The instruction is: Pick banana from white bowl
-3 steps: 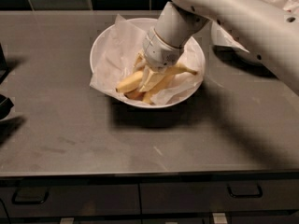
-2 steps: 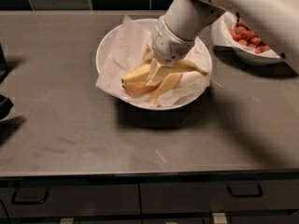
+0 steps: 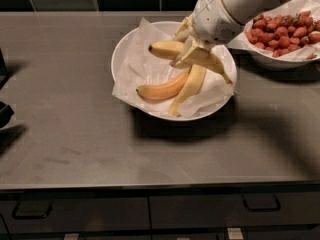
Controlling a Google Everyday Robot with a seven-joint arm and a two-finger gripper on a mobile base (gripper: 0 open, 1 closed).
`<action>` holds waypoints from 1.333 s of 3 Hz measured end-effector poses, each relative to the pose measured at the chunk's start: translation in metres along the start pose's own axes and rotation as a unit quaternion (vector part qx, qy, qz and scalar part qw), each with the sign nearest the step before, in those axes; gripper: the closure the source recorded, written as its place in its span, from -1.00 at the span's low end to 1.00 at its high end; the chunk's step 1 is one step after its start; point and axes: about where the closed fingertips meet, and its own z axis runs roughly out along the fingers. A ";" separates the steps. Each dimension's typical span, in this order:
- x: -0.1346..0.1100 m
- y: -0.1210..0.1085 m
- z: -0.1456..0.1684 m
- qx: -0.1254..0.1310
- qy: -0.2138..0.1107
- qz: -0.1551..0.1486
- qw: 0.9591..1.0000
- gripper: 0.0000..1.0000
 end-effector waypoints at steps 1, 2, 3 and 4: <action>-0.011 0.004 -0.014 0.014 -0.104 0.021 0.994 1.00; -0.029 0.005 -0.020 0.013 -0.143 0.031 0.989 1.00; -0.029 0.006 -0.020 0.013 -0.143 0.031 0.989 1.00; -0.040 0.016 -0.030 0.002 -0.148 0.029 0.988 1.00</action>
Offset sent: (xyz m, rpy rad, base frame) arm -0.0079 -0.0022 0.0104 0.1665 0.0243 0.0327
